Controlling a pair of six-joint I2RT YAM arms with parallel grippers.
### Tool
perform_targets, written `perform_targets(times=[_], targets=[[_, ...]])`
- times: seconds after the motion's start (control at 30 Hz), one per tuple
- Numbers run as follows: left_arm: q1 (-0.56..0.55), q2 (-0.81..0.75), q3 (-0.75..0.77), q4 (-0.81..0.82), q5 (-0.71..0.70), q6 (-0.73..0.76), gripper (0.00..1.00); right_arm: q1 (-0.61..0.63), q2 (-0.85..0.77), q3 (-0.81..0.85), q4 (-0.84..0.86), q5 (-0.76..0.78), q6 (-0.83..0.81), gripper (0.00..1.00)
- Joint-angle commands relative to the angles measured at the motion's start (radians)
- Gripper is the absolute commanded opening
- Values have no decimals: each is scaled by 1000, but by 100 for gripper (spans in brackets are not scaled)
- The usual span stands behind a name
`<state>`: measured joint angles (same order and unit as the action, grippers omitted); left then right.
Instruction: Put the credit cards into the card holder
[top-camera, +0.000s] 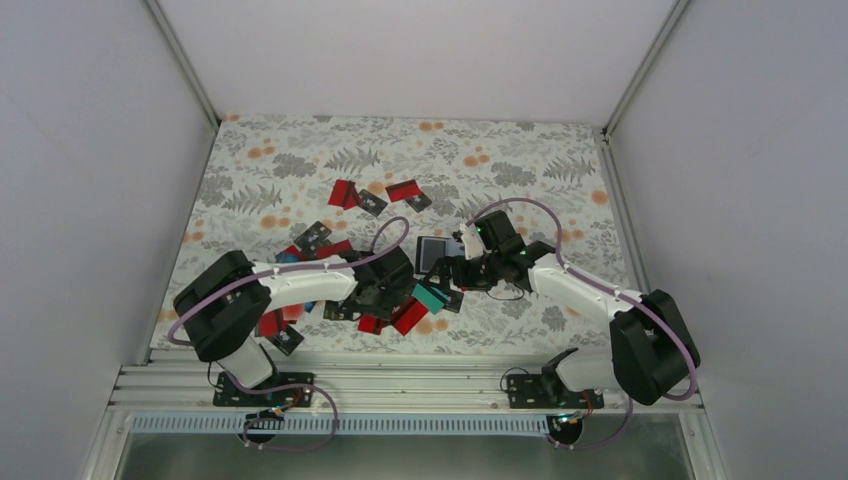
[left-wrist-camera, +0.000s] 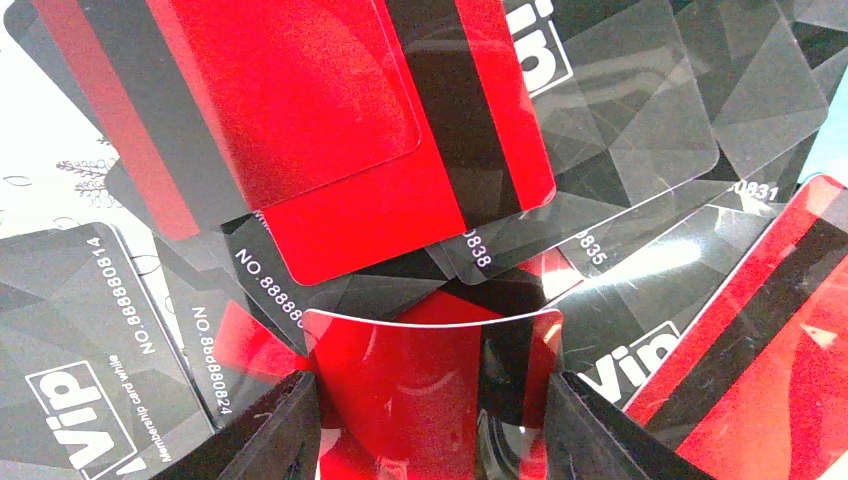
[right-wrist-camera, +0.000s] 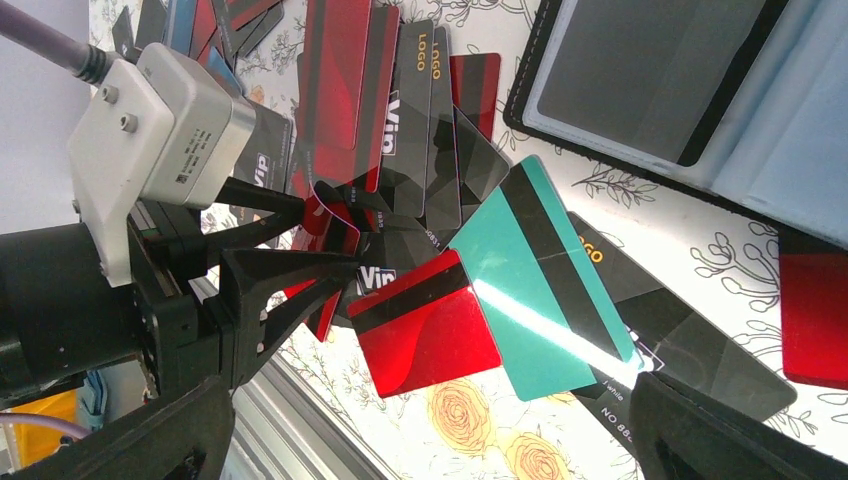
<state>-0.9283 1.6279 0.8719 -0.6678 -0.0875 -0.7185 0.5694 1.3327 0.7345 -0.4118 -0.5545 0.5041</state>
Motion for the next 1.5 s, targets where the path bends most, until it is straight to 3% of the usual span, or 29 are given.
perform_targets(times=[0.0, 0.6, 0.83, 1.27, 1.47], targets=[[3, 40, -50, 33, 71, -2, 51, 9, -15, -6, 8, -16, -3, 100], [3, -135, 10, -20, 86, -6, 49, 9, -14, -27, 68, -119, 23, 100], [0, -187, 24, 2, 94, 18, 48, 11, 10, -53, 143, -231, 46, 99], [-18, -250, 33, 91, 115, 151, 45, 11, 92, 7, 137, -354, 40, 91], [-39, -253, 44, 118, 122, 218, 45, 18, 151, 33, 150, -397, 56, 83]])
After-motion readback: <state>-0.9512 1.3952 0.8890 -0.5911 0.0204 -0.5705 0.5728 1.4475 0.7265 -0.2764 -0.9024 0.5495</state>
